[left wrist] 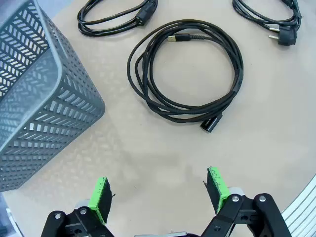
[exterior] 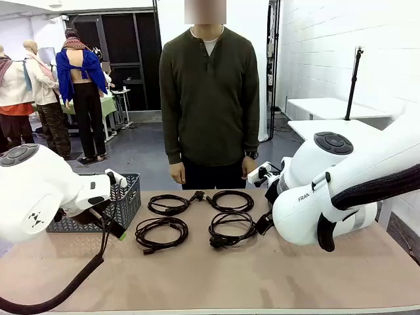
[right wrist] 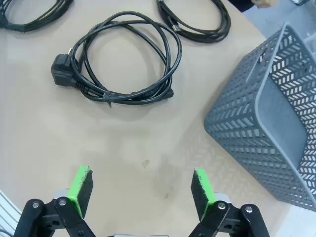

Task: Organize the cables according to human instructions.
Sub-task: Pick up a bundle of cables and place it in the basket indicated by the human.

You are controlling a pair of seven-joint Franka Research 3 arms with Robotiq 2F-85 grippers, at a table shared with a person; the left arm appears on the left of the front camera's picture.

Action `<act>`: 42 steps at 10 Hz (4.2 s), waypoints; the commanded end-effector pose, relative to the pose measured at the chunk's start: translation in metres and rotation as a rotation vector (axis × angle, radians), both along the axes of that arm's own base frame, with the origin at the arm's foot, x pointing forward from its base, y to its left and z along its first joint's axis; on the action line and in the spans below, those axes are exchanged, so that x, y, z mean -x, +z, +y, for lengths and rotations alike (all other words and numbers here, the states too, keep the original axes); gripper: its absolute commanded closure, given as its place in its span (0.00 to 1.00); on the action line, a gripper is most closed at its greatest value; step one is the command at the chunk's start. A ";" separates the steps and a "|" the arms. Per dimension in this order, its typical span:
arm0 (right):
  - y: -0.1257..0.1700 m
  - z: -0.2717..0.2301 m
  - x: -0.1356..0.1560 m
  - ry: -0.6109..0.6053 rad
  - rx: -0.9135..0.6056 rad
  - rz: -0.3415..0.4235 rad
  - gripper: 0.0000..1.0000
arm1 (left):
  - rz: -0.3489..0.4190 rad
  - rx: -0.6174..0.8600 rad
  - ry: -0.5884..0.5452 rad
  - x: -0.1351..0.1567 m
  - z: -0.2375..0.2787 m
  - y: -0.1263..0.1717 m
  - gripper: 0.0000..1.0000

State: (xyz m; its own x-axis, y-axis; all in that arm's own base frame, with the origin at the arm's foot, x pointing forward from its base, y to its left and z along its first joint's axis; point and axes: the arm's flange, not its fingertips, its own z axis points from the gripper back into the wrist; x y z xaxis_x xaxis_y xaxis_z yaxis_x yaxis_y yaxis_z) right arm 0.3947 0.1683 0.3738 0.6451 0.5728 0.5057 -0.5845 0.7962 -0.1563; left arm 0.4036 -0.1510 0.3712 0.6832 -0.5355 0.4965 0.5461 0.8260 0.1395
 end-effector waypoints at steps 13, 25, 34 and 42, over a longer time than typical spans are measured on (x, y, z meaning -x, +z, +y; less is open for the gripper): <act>0.000 0.000 0.000 0.001 0.001 0.000 0.00 | 0.000 -0.001 -0.001 0.000 -0.001 0.000 0.00; 0.114 -0.079 -0.003 0.329 -0.211 0.033 0.00 | 0.011 0.166 -0.357 0.008 0.069 0.099 0.00; 0.119 -0.091 0.000 0.325 -0.242 0.029 0.00 | 0.020 0.135 -0.362 0.014 0.070 0.118 0.00; 0.119 -0.091 0.000 0.325 -0.242 0.029 0.00 | 0.020 0.135 -0.362 0.014 0.070 0.118 0.00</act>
